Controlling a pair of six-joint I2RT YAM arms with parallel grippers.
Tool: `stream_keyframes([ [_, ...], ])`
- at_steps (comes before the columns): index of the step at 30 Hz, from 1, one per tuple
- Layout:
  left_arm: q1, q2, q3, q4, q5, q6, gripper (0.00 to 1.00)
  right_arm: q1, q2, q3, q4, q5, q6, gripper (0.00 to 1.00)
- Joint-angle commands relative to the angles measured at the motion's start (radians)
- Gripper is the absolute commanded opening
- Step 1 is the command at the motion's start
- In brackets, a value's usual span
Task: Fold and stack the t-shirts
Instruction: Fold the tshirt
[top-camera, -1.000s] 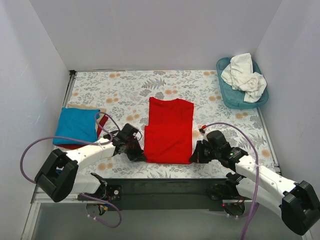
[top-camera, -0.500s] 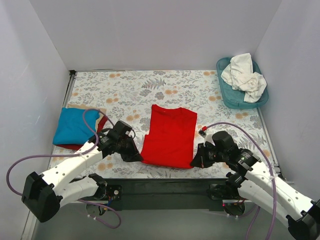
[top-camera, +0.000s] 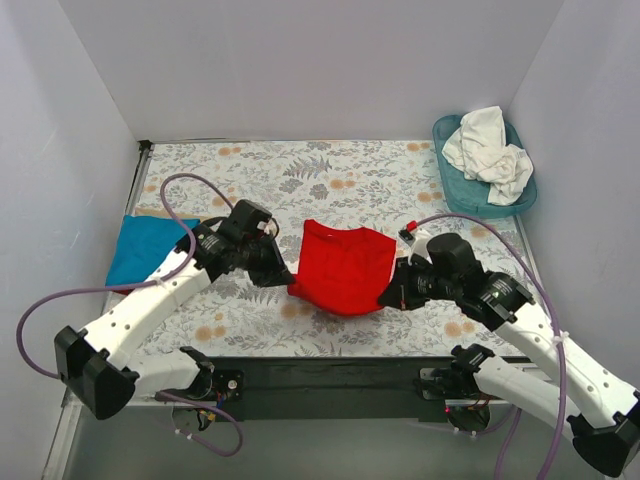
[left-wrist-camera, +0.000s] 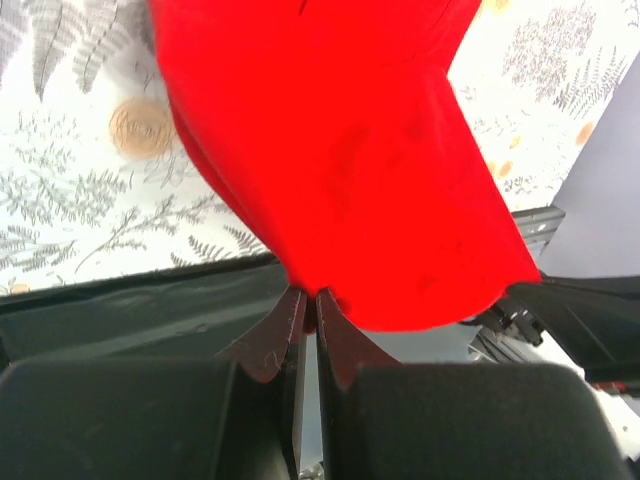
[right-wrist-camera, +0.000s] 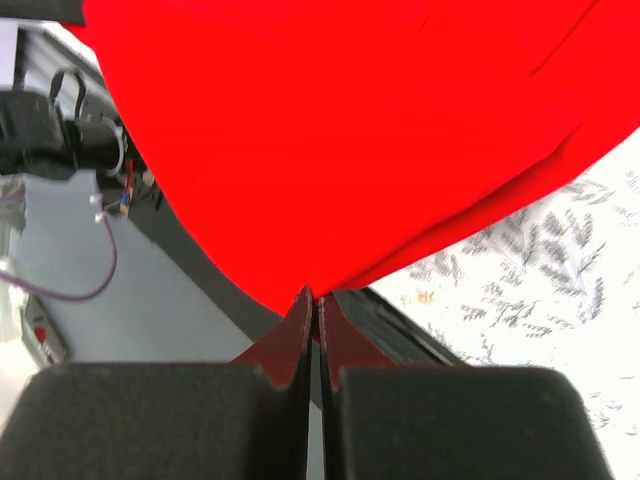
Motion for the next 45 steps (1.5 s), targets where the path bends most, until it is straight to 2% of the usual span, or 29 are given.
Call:
stream_keyframes([
  [1, 0.014, 0.077, 0.129, -0.008, -0.029, 0.065, 0.0, 0.002, 0.06, 0.124, -0.002, 0.087, -0.004, 0.01],
  [12, 0.155, 0.31, 0.338, 0.072, 0.077, 0.168, 0.0, -0.071, 0.231, 0.224, -0.003, 0.167, -0.038, 0.01],
  [19, 0.204, 0.488, 0.423, 0.153, 0.144, 0.187, 0.0, -0.243, 0.372, 0.242, 0.078, 0.089, -0.112, 0.01],
  [25, 0.254, 0.731, 0.568, 0.236, 0.132, 0.182, 0.0, -0.404, 0.627, 0.351, 0.214, 0.003, -0.155, 0.01],
  [29, 0.281, 0.93, 0.744, 0.281, 0.121, 0.19, 0.0, -0.464, 0.899, 0.497, 0.245, -0.037, -0.176, 0.01],
  [30, 0.289, 0.965, 0.768, 0.317, 0.112, 0.193, 0.04, -0.472, 0.937, 0.524, 0.251, -0.031, -0.179, 0.08],
  [31, 0.3, 1.022, 0.792, 0.327, 0.129, 0.194, 0.16, -0.485, 0.974, 0.582, 0.253, -0.041, -0.182, 0.31],
  [32, 0.324, 1.051, 0.859, 0.321, 0.164, 0.197, 0.35, -0.493, 1.033, 0.61, 0.251, -0.048, -0.194, 0.38],
  [33, 0.332, 1.065, 0.881, 0.319, 0.157, 0.199, 0.38, -0.499, 1.052, 0.633, 0.254, -0.043, -0.201, 0.43],
  [34, 0.336, 1.071, 0.9, 0.321, 0.146, 0.207, 0.42, -0.505, 1.063, 0.668, 0.256, -0.022, -0.201, 0.55],
  [35, 0.344, 1.068, 0.917, 0.319, 0.141, 0.223, 0.47, -0.507, 1.075, 0.679, 0.254, -0.02, -0.205, 0.58],
  [38, 0.349, 1.013, 0.905, 0.316, 0.149, 0.236, 0.47, -0.505, 1.036, 0.669, 0.241, -0.019, -0.199, 0.64],
  [40, 0.349, 0.972, 0.816, 0.316, 0.13, 0.24, 0.45, -0.478, 0.982, 0.638, 0.232, 0.038, -0.195, 0.64],
  [45, 0.317, 0.861, 0.601, 0.344, 0.088, 0.259, 0.39, -0.413, 0.867, 0.425, 0.244, 0.115, -0.156, 0.65],
])
